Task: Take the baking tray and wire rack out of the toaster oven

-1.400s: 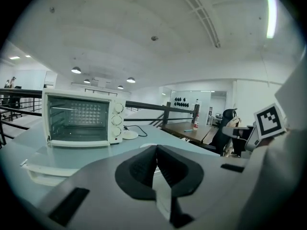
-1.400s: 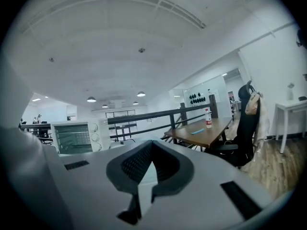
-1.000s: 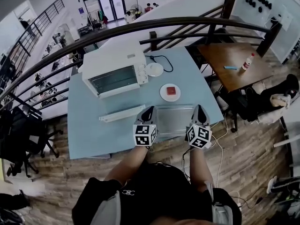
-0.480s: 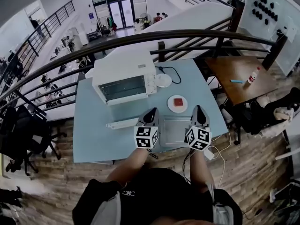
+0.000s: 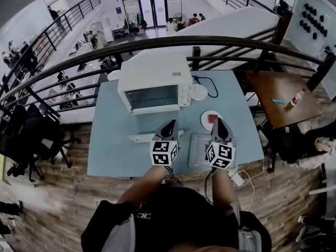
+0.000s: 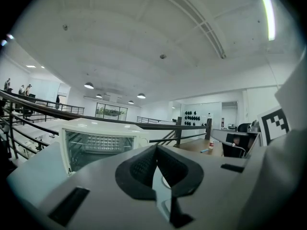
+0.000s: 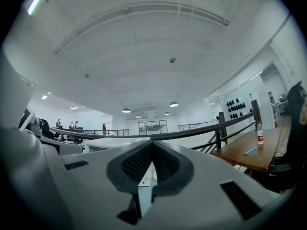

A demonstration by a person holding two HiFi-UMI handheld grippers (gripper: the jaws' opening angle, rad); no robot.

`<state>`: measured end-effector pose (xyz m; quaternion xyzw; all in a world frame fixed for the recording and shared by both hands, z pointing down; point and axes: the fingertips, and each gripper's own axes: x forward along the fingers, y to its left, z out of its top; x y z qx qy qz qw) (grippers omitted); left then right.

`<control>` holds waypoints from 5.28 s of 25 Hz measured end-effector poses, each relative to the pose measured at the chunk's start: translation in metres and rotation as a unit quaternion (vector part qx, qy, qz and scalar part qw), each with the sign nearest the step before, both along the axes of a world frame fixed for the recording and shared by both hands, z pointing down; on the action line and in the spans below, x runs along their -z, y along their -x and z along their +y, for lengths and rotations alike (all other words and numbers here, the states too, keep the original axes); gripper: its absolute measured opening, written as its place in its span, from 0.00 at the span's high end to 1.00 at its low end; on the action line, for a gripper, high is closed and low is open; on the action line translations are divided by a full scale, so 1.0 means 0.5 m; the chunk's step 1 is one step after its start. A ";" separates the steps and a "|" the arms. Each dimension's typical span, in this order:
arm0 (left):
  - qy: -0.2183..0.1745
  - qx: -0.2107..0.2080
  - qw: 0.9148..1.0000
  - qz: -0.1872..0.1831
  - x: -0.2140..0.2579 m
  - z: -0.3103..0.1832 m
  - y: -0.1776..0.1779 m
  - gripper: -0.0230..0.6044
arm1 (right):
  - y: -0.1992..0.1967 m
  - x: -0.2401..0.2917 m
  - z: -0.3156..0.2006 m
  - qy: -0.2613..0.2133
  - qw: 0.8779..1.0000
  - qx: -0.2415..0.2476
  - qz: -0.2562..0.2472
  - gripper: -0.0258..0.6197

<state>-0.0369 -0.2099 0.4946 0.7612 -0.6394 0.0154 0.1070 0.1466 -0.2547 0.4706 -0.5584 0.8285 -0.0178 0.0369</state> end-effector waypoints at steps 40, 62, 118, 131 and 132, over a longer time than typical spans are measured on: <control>0.022 0.134 0.985 0.103 -0.079 -0.086 0.482 0.94 | 0.482 -0.131 -0.189 0.134 0.976 0.129 -0.113 0.96; -0.029 0.171 0.802 0.572 -0.246 -0.288 0.637 0.73 | 0.521 -0.294 -0.389 0.280 0.854 0.029 -0.438 0.76; -0.042 0.181 0.765 0.616 -0.268 -0.145 0.586 0.92 | 0.436 -0.326 -0.295 0.303 0.781 0.049 -0.544 0.93; -0.036 0.164 0.802 0.573 -0.242 -0.025 0.543 0.92 | 0.398 -0.309 -0.176 0.300 0.790 0.074 -0.530 0.92; -0.037 0.164 0.803 0.572 -0.237 -0.018 0.540 0.92 | 0.396 -0.303 -0.168 0.299 0.792 0.078 -0.527 0.92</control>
